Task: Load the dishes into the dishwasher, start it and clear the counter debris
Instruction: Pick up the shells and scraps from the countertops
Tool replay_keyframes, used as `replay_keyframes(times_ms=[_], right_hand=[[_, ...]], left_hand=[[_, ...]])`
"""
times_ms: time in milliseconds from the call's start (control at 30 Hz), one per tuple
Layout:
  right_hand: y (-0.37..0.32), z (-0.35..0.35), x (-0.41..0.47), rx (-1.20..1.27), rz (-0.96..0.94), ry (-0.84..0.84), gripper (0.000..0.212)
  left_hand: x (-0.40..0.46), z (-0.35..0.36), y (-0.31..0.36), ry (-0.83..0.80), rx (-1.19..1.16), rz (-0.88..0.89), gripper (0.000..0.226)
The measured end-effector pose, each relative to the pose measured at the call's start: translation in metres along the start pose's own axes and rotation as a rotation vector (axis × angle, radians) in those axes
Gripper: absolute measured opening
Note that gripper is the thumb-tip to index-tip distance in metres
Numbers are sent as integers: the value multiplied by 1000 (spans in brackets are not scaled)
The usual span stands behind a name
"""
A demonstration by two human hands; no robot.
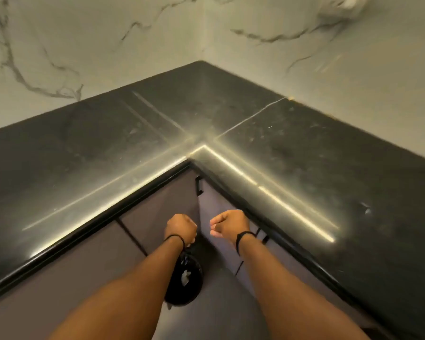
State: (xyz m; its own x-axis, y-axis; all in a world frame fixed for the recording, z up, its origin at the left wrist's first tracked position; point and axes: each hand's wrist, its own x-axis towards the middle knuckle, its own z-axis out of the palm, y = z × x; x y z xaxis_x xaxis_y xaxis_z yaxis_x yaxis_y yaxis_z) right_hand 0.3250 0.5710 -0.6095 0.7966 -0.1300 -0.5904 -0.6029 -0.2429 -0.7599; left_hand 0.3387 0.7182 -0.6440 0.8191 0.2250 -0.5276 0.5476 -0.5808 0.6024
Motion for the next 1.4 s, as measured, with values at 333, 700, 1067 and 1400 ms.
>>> replay_keyframes(times_ms=[333, 700, 1067, 1400], right_hand=[[-20, -202, -129, 61, -166, 438, 32], [113, -395, -320, 231, -172, 915, 12], [297, -515, -410, 208, 66, 1130, 27], [347, -537, -344, -117, 98, 1051, 28]], left_hand=[[-133, 68, 212, -28, 175, 709, 29], [-358, 228, 289, -348, 175, 955, 27], [-498, 394, 249, -357, 555, 1129, 30], [-472, 468, 246, -115, 786, 1276, 90]])
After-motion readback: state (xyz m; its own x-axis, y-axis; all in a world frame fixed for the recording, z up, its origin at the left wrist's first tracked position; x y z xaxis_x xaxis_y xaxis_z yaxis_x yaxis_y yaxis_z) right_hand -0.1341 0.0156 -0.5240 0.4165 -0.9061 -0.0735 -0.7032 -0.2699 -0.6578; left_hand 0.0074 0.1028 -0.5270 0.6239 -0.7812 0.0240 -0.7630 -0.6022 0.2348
